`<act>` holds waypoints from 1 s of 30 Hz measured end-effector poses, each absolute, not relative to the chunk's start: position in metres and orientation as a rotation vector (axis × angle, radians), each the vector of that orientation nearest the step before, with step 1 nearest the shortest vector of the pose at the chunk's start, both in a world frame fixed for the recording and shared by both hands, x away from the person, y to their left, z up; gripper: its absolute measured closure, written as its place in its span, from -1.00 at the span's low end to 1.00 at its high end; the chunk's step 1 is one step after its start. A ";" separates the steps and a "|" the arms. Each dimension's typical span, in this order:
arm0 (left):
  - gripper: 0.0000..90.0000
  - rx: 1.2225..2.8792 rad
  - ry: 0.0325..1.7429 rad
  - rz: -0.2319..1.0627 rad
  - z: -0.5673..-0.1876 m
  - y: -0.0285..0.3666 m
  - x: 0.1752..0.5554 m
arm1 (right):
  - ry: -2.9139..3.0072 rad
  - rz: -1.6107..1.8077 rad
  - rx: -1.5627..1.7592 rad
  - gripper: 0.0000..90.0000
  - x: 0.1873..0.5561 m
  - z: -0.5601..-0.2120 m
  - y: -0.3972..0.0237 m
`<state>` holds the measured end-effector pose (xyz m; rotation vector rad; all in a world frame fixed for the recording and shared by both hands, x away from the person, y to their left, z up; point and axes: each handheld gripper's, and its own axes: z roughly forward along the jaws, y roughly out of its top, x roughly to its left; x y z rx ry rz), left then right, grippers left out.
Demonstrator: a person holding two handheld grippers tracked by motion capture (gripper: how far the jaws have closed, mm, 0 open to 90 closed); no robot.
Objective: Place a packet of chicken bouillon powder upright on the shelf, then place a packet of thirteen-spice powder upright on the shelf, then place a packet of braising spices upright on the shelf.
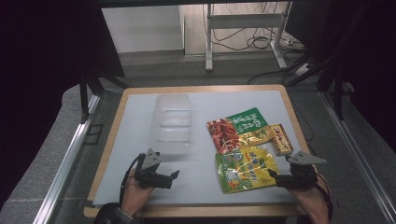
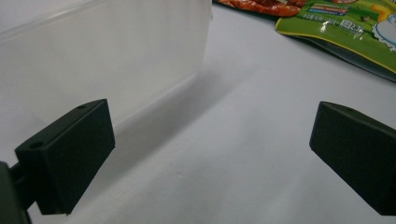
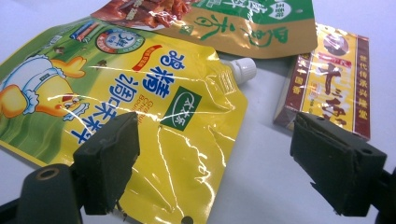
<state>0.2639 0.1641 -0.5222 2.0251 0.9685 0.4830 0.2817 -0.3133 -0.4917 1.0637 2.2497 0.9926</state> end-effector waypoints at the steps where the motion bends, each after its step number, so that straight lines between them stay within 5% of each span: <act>1: -1.00 2.031 0.970 0.482 -0.523 0.164 0.264 | 2.250 0.997 1.063 -0.65 0.282 -0.492 -0.314; 30: -0.94 2.002 0.931 0.400 -0.516 0.158 0.262 | 2.274 1.035 1.090 -0.65 0.287 -0.493 -0.322</act>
